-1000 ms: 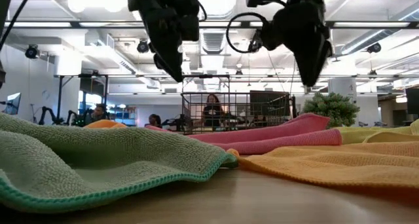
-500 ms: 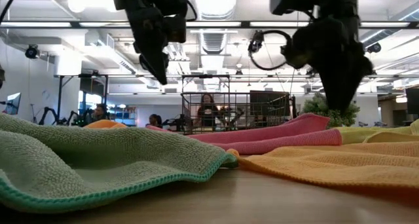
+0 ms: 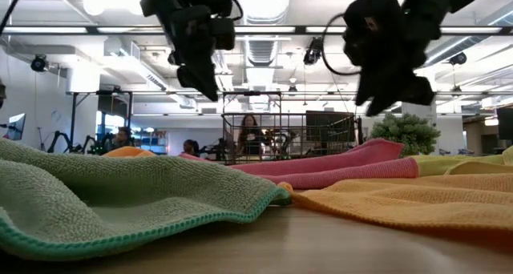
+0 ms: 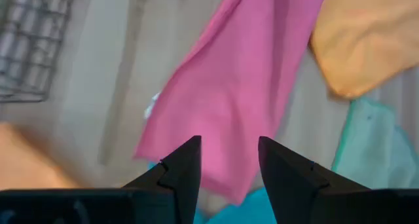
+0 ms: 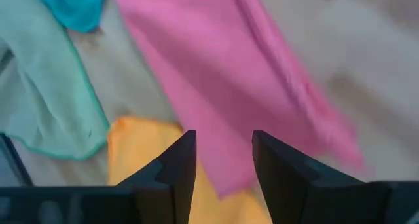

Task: Fold microfiber towels
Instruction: Fold the pink microfiber cloth

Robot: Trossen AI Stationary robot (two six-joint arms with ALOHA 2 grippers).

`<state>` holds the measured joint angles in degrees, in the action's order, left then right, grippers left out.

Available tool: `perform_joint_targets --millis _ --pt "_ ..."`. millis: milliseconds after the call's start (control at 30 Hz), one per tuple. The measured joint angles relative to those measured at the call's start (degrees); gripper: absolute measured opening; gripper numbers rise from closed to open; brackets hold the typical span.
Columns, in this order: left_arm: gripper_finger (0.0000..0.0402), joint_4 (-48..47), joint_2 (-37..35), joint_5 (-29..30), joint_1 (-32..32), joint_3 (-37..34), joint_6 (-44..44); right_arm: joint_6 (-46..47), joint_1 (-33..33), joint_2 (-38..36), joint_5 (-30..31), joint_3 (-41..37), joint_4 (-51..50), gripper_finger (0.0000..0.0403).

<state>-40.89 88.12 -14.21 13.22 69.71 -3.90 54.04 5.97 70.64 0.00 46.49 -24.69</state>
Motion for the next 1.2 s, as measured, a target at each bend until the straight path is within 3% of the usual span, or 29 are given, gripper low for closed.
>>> perform_joint_targets --millis 133,300,633,933,1033,1200 --pt "0.0136 3.48 2.50 -0.55 -1.88 -0.17 -1.82 -9.65 -2.55 1.17 -0.63 1.76 0.19 0.0140" --pt "0.0136 5.08 5.80 -0.68 -3.36 -1.30 -3.23 -16.05 -4.54 6.26 -5.93 3.03 -0.51 0.0131" --pt "0.0136 7.68 13.46 -0.52 -4.41 -3.54 -4.94 -17.47 -4.52 16.92 -7.53 4.30 -2.56 0.0114" --pt "0.0136 8.27 20.45 0.73 -4.40 -2.95 -6.16 -12.77 -1.47 24.23 -10.75 8.36 -3.67 0.0109" --pt "0.0136 8.47 20.74 3.53 -4.51 -2.93 -6.26 -11.02 0.54 25.40 -11.07 10.31 -3.71 0.0105" --pt "0.0136 9.43 19.28 14.25 -4.29 -2.52 -6.26 -10.40 2.71 27.56 -11.23 13.24 -3.66 0.0097"
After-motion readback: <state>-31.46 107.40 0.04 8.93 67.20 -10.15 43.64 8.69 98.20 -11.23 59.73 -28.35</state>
